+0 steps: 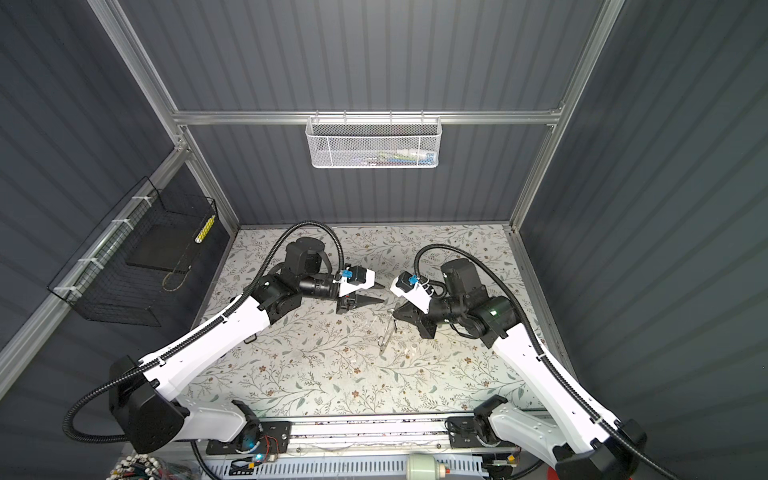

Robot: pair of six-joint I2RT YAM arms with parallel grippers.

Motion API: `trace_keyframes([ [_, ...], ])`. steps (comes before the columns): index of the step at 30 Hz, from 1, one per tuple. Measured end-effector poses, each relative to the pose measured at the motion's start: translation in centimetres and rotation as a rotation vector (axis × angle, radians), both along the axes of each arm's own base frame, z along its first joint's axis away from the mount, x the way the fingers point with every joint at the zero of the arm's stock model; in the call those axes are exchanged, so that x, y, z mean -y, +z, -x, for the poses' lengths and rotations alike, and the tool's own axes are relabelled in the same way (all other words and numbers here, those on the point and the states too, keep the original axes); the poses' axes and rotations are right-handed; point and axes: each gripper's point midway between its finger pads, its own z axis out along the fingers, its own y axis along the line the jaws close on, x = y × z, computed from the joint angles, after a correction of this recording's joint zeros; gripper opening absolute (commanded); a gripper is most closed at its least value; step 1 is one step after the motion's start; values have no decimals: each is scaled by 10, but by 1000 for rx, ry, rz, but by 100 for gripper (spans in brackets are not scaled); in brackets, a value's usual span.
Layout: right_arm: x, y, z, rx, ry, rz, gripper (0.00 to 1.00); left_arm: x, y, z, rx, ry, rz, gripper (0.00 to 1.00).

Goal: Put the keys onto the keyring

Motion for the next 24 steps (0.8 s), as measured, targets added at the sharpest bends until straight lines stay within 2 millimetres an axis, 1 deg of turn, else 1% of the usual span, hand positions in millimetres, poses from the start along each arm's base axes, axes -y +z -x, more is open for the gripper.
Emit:
trace_keyframes([
  [6, -2, -1, -3, -25, 11, 24, 0, 9, 0, 10, 51, -21, -57, 33],
  [10, -3, -2, -5, -39, 13, 34, 0, 13, -7, 15, 54, -37, -100, 33],
  [14, -3, -1, -5, -42, 17, 36, 0, 16, -19, 17, 57, -38, -151, 31],
  [16, -3, 0, -5, -38, 21, 33, 0, 17, -23, 17, 56, -30, -180, 30],
  [21, -3, 2, -5, -26, 26, 33, 0, 21, -19, 8, 81, 0, -208, 25],
  [24, -3, 3, -6, -21, 25, 34, 0, 21, -20, 7, 82, 3, -225, 22],
])
